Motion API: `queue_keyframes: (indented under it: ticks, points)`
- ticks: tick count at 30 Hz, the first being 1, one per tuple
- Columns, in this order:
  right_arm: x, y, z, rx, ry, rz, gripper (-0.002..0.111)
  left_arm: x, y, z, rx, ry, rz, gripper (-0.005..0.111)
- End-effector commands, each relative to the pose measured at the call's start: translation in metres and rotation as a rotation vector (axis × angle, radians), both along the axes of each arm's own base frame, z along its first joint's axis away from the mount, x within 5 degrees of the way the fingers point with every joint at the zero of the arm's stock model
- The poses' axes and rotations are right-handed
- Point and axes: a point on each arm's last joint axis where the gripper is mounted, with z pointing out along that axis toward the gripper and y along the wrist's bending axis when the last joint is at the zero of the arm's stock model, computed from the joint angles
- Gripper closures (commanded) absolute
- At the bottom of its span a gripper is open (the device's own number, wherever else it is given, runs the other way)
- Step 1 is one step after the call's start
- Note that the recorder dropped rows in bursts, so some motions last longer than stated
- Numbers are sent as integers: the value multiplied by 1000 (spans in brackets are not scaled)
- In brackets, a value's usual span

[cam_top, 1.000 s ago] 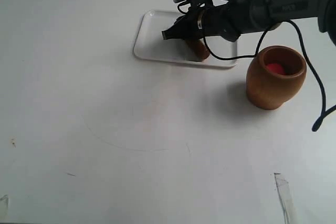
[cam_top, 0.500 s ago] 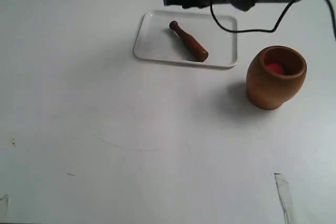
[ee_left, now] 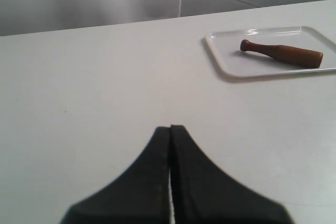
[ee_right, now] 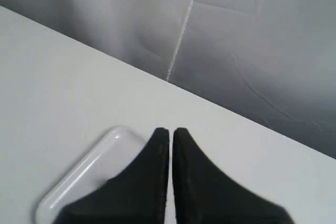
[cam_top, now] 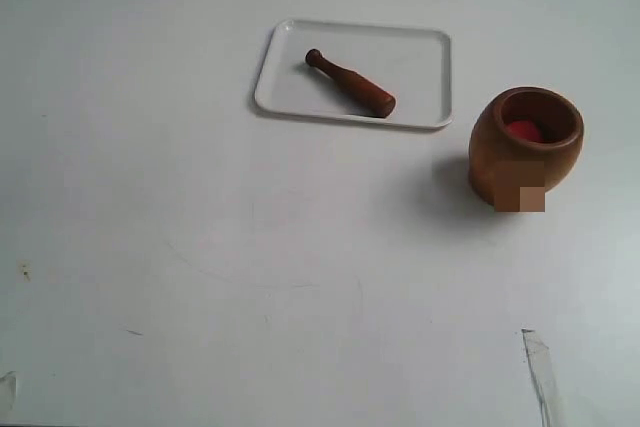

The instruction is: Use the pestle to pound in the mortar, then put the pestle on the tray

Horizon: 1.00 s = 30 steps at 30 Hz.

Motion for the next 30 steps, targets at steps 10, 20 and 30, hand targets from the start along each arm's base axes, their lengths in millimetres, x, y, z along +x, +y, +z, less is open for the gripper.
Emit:
queue_keyframes:
  ticks: [10,20,30]
  points:
    - [-109,-15,30,77,-90,184,108,0,-1,0,-15,-4,-6,107]
    - [-180,-60,-20,162,32,242,108,0,-1,0,-15,-4,-6,107]
    - [-205,-81,-71,298,334,128,108,0,-1,0,-15,-4,-6,107]
